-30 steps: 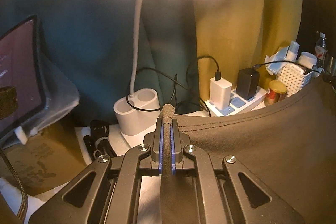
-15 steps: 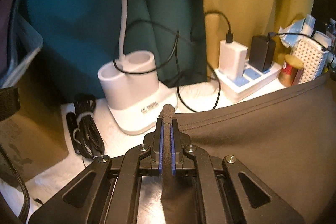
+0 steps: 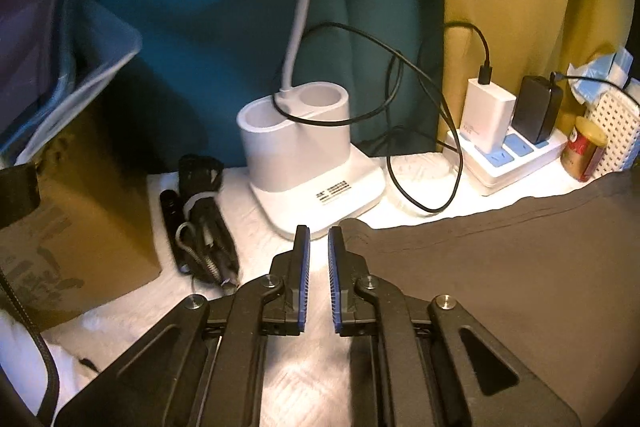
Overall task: Fold small clothes
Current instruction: 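Pull both tools back from the folded brown shirt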
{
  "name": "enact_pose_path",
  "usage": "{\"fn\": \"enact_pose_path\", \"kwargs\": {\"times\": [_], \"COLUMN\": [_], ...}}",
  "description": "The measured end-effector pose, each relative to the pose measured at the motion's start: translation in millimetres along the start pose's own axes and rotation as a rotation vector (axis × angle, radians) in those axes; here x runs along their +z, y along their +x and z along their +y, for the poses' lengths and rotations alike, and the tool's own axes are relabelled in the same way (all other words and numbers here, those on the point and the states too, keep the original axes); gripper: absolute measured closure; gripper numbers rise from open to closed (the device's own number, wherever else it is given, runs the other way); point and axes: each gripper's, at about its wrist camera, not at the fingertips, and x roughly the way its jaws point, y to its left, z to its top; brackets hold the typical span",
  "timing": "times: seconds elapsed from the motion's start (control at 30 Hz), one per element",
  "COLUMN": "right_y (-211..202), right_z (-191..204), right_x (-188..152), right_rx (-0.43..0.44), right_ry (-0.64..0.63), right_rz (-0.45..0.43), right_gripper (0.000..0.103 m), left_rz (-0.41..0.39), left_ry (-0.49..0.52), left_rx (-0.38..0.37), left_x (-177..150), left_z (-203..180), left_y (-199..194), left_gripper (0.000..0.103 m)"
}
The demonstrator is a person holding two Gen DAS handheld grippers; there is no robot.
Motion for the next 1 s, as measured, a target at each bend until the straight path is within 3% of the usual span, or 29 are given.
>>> {"fn": "enact_pose_path", "kwargs": {"times": [0.03, 0.07, 0.1, 0.13, 0.4, 1.0], "right_y": [-3, -7, -12, -17, -56, -137], "right_z": [-1, -3, -3, -5, -15, -37], "right_x": [1, 2, 3, 4, -8, -87], "right_rx": [-0.001, -0.002, -0.002, -0.006, -0.016, -0.033], "right_ry": [0.003, 0.007, 0.009, 0.008, 0.038, 0.124], "right_rz": [-0.004, -0.008, -0.015, -0.021, -0.021, 0.036], "right_gripper": [0.056, 0.056, 0.056, 0.056, 0.056, 0.056], "left_rz": [0.001, -0.007, -0.022, -0.039, -0.027, -0.015], "left_ry": [-0.012, -0.032, -0.054, -0.079, -0.090, -0.129], "left_rx": [-0.004, -0.014, -0.026, -0.037, -0.060, -0.097], "left_x": [-1, -2, -3, -5, -25, -87], "left_z": [2, 5, 8, 11, 11, 18], "left_y": [-3, -9, -14, -21, -55, -117], "left_gripper": [0.067, 0.052, 0.029, 0.023, 0.023, 0.023]}}
